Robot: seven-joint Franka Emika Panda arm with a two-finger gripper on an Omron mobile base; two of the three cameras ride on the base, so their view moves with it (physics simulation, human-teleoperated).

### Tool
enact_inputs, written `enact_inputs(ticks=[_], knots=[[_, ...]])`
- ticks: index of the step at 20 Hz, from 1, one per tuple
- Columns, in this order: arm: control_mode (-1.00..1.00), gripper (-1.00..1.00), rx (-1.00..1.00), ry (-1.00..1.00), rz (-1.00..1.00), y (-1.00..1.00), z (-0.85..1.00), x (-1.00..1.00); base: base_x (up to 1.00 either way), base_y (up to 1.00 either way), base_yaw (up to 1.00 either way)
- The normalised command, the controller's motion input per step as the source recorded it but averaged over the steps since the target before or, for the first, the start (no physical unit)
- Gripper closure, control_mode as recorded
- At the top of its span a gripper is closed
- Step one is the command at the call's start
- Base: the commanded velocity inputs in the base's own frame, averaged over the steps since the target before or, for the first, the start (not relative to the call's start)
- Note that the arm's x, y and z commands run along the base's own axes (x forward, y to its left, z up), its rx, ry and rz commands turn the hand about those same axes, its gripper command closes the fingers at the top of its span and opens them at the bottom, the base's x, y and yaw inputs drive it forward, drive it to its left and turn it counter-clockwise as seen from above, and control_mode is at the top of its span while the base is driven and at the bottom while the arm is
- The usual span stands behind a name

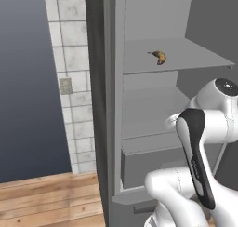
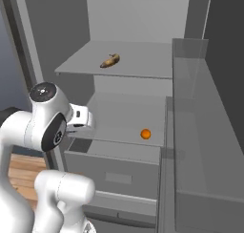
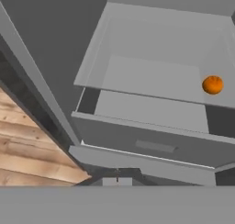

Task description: Retrieve the banana and tangerine from the fridge and place them into the bowl on the dining table.

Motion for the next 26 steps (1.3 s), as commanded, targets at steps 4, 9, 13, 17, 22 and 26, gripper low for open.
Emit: enact_inputs(ticks=[4,9,13,17,22,26], knots=[[-1.0,1.0,0.0,0.0,-0.18,0.0,0.16,0.06,0.0,0.0,0.0],[-1.0,1.0,0.0,-0.01,-0.16,0.0,0.13,0.06,0.0,0.0,0.0],[-1.0,1.0,0.0,-0.07,-0.12,-0.09,0.31,0.06,0.0,0.0,0.0],[-1.0,1.0,0.02,-0.08,-0.08,-0.15,0.4,0.08,0.0,0.0,0.0],[-1.0,-1.0,0.02,-0.07,-0.06,-0.13,0.35,0.05,0.0,0.0,0.0],[-1.0,-1.0,0.01,-0.06,-0.02,-0.08,0.26,0.14,0.0,0.0,0.0]])
